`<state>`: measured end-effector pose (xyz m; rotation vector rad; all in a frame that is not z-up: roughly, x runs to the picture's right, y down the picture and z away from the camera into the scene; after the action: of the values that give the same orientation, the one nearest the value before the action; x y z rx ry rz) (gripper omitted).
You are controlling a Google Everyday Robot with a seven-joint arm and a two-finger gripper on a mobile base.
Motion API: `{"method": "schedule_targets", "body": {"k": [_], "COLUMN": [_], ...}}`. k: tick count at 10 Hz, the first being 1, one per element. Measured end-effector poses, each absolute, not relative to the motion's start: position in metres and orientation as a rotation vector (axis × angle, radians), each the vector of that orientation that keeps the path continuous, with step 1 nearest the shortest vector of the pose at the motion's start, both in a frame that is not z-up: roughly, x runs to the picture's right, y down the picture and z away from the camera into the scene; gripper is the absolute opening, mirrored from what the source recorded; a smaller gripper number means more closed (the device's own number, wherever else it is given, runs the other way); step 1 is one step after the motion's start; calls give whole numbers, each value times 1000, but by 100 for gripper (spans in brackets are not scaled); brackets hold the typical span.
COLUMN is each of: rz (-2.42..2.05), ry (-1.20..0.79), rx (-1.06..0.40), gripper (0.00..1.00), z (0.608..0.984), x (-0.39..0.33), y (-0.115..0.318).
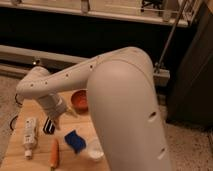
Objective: Place the white sponge in the ceramic cup
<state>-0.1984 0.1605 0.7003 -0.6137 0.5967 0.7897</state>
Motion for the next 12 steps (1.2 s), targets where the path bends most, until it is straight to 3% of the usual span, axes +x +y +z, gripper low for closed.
{"method": "schedule_targets", "body": {"k": [4,12], "rz": [757,743], "ry": [707,832], "rx": [-759,-853], "gripper": [65,65], "z": [743,770], "x": [-204,-204], "y": [216,231]}}
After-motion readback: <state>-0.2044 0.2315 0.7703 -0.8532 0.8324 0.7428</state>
